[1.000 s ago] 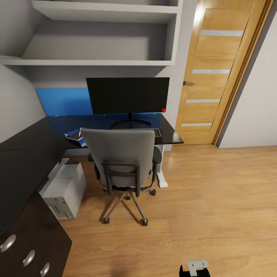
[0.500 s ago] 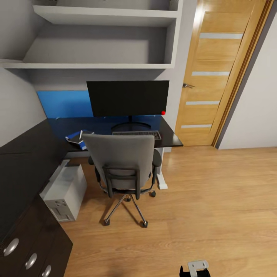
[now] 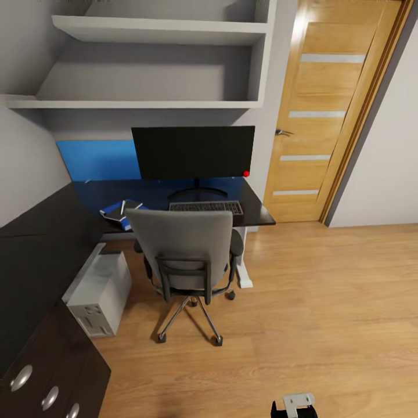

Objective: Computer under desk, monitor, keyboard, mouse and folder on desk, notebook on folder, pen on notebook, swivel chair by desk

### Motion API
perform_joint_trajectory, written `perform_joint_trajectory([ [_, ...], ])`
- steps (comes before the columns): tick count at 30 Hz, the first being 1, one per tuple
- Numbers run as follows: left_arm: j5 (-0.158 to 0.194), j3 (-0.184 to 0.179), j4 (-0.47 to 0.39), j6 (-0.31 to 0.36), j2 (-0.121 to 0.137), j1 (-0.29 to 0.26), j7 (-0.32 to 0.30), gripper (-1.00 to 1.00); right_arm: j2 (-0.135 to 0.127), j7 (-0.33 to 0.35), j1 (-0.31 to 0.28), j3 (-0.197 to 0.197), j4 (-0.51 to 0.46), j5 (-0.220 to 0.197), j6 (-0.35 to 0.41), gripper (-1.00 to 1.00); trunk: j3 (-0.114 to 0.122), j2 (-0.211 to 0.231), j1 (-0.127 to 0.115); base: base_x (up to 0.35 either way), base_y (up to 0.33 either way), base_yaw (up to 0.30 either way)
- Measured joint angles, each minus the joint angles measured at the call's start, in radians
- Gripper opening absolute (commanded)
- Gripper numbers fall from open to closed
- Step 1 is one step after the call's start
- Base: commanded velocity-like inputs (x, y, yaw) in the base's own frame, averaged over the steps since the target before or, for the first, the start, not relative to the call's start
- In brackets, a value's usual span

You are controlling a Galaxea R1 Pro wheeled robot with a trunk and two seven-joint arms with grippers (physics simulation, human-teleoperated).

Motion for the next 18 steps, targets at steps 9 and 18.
perform_joint_trajectory([
  [9, -0.001, 0.002, 0.000, 0.002, -0.002, 0.000, -0.001, 1.00, 0.000, 0.000, 0.000, 0.000, 0.000, 0.000, 0.000, 1.00, 0.019, 0.042, -0.023, 0.000, 0.000, 0.000],
  [18, -0.005, -0.004, -0.001, 0.002, -0.007, -0.001, -0.002, 1.00, 0.000, 0.000, 0.000, 0.000, 0.000, 0.000, 0.000, 1.00, 0.019, 0.042, -0.023, 0.000, 0.000, 0.000],
])
